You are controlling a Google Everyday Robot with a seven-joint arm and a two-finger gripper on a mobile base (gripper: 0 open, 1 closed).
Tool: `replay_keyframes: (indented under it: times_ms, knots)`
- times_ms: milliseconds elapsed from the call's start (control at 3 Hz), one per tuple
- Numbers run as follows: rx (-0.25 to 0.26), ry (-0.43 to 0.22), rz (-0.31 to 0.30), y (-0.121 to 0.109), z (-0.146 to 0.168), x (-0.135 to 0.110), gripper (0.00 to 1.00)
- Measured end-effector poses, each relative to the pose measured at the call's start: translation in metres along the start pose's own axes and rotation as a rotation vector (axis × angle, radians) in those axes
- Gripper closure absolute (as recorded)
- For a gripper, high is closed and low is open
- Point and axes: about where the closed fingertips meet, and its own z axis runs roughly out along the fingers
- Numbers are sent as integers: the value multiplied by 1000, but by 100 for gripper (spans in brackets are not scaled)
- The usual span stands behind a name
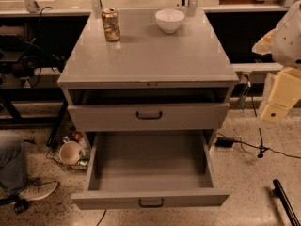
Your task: Close middle drawer
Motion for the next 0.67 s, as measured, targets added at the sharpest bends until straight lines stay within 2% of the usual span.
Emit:
replay_keyframes:
  times_ms: [333, 667]
  knots:
    - [-52, -1, 24, 13, 24, 0, 0]
    - [-193, -32, 87, 59, 94, -12, 0]
